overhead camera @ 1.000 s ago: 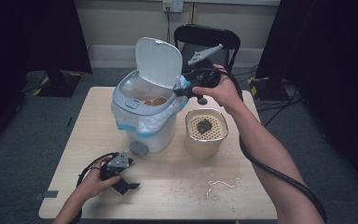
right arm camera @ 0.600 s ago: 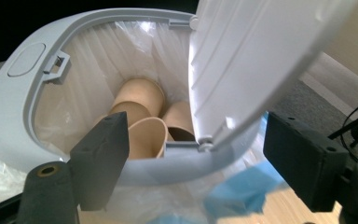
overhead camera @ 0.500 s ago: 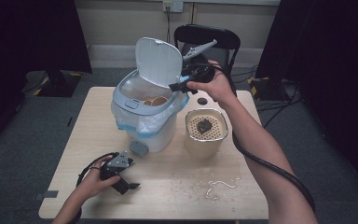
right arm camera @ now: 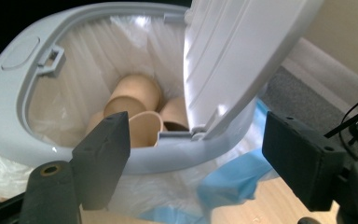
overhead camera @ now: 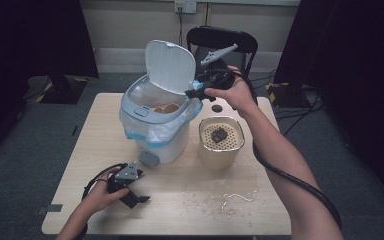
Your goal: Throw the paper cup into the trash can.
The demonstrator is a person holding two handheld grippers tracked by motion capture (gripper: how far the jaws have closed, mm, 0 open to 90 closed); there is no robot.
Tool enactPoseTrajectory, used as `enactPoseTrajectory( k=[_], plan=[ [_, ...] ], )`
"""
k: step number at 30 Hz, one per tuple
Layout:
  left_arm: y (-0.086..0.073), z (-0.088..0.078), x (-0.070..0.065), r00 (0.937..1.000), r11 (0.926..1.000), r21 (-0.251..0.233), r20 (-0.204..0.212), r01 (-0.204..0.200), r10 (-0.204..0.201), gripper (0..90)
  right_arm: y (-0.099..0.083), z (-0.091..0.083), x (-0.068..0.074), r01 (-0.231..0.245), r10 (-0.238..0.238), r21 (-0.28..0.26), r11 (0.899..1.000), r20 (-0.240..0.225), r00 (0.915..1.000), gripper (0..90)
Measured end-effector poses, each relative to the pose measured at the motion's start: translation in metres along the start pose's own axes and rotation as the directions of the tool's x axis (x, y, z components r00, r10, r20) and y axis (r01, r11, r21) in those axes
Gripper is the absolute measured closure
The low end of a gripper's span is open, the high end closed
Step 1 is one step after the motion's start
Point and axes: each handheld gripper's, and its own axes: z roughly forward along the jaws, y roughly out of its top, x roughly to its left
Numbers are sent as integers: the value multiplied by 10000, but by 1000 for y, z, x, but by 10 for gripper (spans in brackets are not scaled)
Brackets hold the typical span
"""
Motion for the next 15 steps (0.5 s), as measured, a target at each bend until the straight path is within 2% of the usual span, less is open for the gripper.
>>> enactPoseTrajectory(
  k=[5,8,15],
  plan=[
    [0,0,0,10000,10000,34,49,13,-13,0,13,-5,4,148,-153,-364,9992,-134,9998,261],
    [0,0,0,10000,10000,74,43,8,-8,0,19,-6,7,258,-259,-306,9992,-26,9997,229],
    [0,0,0,10000,10000,79,28,-20,20,0,26,-10,11,227,-227,-471,9986,-4,9997,256]
  ],
)
